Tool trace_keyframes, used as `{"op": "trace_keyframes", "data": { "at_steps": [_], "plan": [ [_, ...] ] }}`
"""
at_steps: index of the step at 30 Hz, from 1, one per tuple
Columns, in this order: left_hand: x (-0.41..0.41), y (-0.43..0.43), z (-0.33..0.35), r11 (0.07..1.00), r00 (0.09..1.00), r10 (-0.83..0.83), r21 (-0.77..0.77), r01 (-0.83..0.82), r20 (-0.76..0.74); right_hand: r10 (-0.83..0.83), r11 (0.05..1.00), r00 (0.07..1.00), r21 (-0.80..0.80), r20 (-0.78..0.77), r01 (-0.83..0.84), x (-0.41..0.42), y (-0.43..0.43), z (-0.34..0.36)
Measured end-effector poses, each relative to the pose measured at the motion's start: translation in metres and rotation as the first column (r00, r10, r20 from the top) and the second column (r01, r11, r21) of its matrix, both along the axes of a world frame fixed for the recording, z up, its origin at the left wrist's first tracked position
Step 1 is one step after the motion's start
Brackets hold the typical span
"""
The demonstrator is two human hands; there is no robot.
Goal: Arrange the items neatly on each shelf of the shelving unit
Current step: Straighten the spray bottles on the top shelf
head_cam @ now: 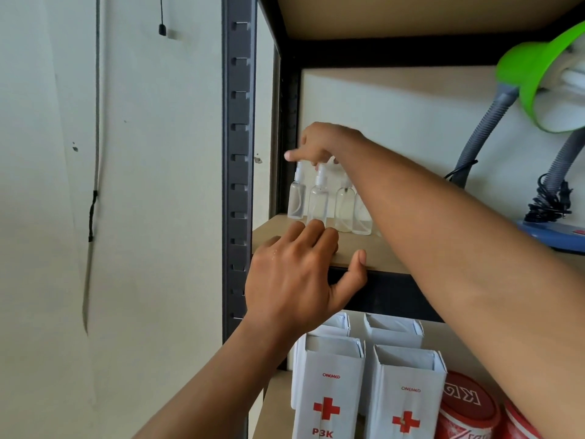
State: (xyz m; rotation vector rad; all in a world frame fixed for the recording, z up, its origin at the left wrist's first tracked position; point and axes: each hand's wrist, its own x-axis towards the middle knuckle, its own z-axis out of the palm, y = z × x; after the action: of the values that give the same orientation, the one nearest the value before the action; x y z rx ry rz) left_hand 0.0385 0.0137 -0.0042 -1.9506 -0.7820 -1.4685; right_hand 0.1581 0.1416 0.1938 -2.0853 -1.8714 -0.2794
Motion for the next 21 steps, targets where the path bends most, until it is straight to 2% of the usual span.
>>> {"op": "trace_keyframes", "data": {
  "at_steps": [4, 7, 9, 12, 15, 21],
  "plan": [
    [-0.001, -0.002, 0.000, 1.000, 1.000, -0.011, -0.007, 0.011, 0.007, 0.049, 0.994, 0.999, -0.099, -0.024, -0.051, 0.013, -0.037, 0.010],
    [0.000, -0.003, 0.000, 1.000, 1.000, -0.007, -0.004, 0.007, 0.018, 0.083, 0.965, 0.992, -0.255, 0.100, -0.056, 0.018, -0.061, 0.010],
    [0.000, -0.003, 0.001, 1.000, 1.000, -0.005, -0.012, 0.005, 0.017, 0.110, 0.953, 0.974, -0.298, 0.199, -0.047, 0.020, -0.070, 0.008],
    [0.000, -0.002, 0.000, 0.999, 1.000, -0.011, -0.038, 0.011, 0.004, 0.099, 0.977, 0.950, -0.212, 0.297, -0.035, 0.024, -0.063, 0.007],
    [0.000, -0.002, 0.000, 0.999, 1.000, -0.012, -0.035, 0.012, 0.011, 0.079, 0.986, 0.953, -0.165, 0.292, -0.031, 0.023, -0.053, 0.003],
    [0.000, 0.000, 0.000, 1.000, 1.000, -0.011, -0.006, 0.011, 0.023, -0.043, 0.992, 0.937, -0.100, 0.345, 0.083, 0.020, -0.031, -0.007]
  ]
}}
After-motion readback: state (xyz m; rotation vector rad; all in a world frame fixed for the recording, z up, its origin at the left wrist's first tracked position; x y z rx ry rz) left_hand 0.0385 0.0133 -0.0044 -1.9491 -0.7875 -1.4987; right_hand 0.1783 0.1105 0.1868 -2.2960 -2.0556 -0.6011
